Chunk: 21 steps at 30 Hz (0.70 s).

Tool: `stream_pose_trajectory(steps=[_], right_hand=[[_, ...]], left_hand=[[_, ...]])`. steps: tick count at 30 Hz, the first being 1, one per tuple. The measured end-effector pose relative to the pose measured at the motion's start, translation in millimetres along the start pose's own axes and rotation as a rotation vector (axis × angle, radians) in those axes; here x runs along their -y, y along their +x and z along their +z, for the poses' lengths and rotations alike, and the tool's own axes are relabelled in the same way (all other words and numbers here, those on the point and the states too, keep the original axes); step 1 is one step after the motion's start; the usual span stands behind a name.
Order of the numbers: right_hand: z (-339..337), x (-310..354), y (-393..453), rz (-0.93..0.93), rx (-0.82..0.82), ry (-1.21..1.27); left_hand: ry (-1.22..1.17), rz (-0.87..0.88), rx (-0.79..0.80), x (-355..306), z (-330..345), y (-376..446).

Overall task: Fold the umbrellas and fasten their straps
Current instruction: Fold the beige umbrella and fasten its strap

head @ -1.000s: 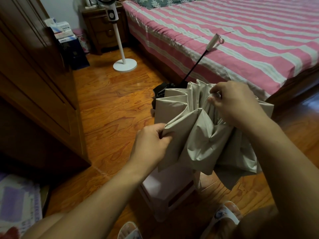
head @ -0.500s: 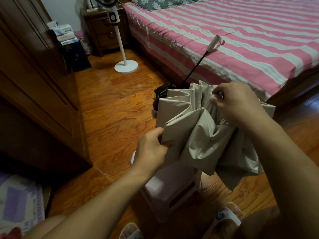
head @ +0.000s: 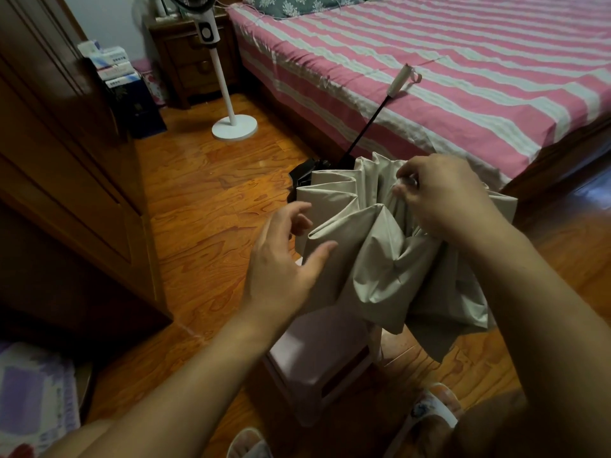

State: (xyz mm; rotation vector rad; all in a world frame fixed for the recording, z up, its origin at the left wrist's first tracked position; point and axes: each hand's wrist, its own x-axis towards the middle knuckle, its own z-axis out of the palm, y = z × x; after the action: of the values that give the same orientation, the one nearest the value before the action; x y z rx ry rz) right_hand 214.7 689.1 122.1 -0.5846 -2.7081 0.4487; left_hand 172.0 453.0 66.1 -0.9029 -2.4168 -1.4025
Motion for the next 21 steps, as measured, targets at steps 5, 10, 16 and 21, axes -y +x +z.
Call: stream_pose_trajectory(steps=[5,10,16,21], right_hand=[[-1,0,1,0.0,0.01,-0.005],[-2,-5,0,0.023,0.007,-0.008],[-8,2,-3,0.0,0.03,0.048],[-13,7,-3,-0.058,0.104,0.065]], left_hand=[[-0.077,-0.057,-0.027,-6,-4,4],[-0.144,-0.084,0.02,-6,-17,5],[-0.006,0.001,0.038,0,-32,12],[0.047,0.025,0.012,11,-42,20]])
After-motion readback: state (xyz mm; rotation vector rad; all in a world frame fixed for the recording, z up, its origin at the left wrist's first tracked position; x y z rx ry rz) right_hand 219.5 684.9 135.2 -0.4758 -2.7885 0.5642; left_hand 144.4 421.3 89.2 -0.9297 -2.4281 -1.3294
